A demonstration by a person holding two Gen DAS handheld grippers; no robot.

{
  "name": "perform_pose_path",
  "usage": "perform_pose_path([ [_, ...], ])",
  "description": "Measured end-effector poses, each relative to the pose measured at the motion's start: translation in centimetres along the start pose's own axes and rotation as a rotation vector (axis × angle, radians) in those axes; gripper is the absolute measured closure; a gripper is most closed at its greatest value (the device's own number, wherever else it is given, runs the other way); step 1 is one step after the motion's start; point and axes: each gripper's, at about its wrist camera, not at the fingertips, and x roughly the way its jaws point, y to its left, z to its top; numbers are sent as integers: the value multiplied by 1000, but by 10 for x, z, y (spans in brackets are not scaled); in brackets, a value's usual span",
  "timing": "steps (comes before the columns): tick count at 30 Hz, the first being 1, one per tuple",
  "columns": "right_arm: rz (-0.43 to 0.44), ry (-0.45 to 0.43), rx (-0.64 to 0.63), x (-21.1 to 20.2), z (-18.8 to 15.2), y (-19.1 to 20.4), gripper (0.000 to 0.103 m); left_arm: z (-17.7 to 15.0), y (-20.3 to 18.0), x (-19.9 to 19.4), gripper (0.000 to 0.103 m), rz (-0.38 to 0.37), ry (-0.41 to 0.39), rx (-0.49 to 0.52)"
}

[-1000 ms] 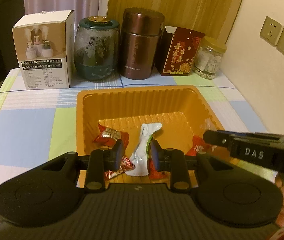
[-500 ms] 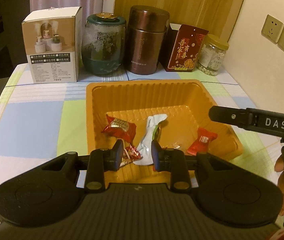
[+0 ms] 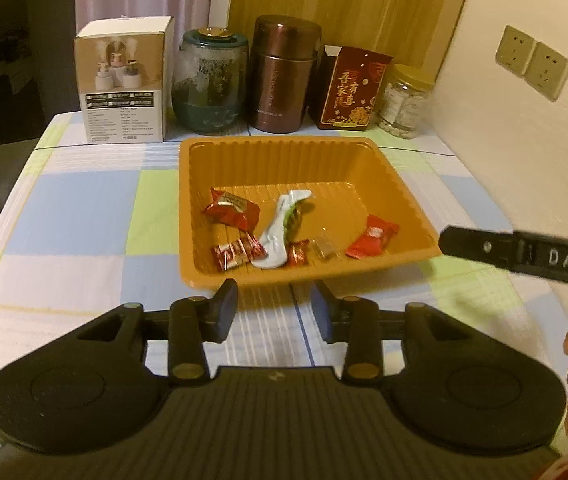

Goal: Organize snacks
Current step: 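Move both tools back toward the remaining snacks on the table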

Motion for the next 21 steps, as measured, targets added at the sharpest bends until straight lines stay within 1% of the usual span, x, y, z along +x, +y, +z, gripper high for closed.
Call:
perform_pose_path([
  [5,-14,-1,2,-39,-24,7,26,-19,-9,-37,57,11,-15,2],
  [10,-24,-4,-31,-75,-47,18,26,-41,-19,-74,51,15,-26,-3],
  [17,-28,-1,-40,-117,-76,27,26,-75,-33,-112,41,17,-25,-5],
  [21,-29,1,-17,-136,-93,27,26,-94,-39,-126,33,17,-19,-2],
])
